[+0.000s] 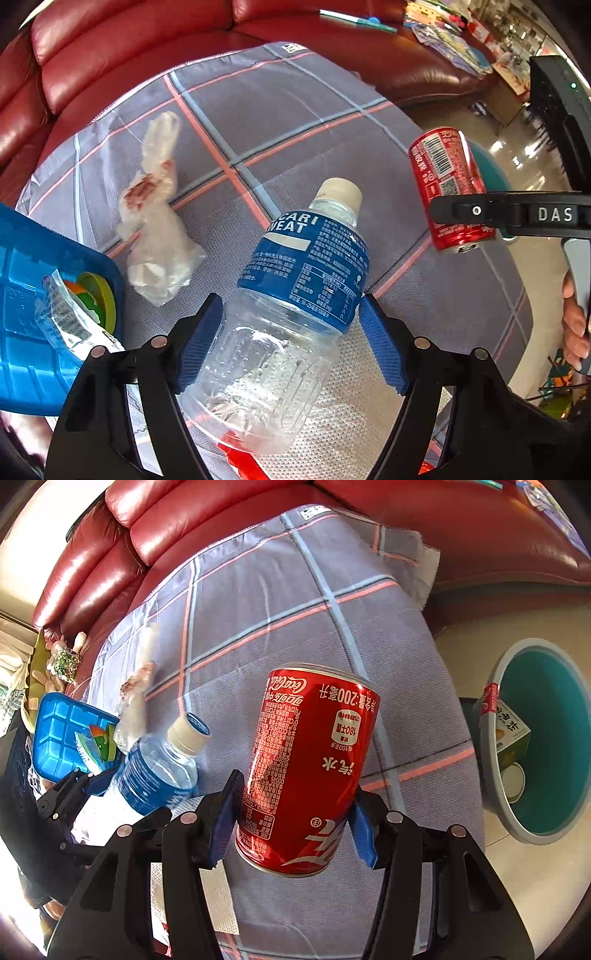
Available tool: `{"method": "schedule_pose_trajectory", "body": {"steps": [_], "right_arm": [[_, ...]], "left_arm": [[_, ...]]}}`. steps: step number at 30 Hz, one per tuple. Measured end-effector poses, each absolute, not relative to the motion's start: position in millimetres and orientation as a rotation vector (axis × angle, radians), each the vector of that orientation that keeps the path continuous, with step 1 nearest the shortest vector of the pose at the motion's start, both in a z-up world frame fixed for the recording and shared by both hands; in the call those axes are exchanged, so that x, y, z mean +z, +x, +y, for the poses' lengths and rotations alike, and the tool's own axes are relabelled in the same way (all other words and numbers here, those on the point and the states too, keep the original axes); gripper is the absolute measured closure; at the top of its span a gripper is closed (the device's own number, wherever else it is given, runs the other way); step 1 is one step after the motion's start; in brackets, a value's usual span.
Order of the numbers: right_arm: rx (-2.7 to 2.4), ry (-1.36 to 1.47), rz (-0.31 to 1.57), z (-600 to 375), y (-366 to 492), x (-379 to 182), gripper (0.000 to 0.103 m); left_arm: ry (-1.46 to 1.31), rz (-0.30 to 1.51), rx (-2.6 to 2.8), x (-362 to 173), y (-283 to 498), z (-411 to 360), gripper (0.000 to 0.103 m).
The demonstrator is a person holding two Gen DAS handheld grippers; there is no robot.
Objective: Collect trash
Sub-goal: 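Grasp the red Coca-Cola can with the right tool while the left tool grasps the clear water bottle, then carry the can and bottle over the teal bin and open both tools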
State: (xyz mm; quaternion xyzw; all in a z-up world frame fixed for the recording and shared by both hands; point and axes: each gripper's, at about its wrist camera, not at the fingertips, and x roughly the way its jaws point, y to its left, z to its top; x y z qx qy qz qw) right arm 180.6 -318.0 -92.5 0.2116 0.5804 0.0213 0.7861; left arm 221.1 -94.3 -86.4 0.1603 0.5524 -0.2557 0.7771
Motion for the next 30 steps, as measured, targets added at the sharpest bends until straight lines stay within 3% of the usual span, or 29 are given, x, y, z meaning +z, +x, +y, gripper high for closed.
{"method": "schedule_pose_trajectory", "body": {"steps": [5,7,11,25,30], "right_arm": [[0.041,0.456,1.248,-327.5,172.5,-92.4,0.052],[0.037,0.461,1.247,-330.6,170.9,-93.1,0.052],[0.038,0.471,1.233,-335.7,166.4,-90.4,0.052],[0.050,0.537,1.132,-372.1,137.5,-59.6,0.052],[0.013,0.582,1.080,-410.3,117.0,-47.4,0.052]], "left_arm": [[0.418,1.200,-0.542,-97.0,216.8,-99.7,0.025],[0.390,1.185,-0.547,-94.4,215.9,-98.4,0.031],[0.332,1.160,-0.509,-84.0,212.4,-95.9,0.033],[0.180,1.018,-0.469,-5.1,188.6,-96.0,0.033],[0.186,0.997,-0.550,14.6,175.5,-132.3,0.033]]}}
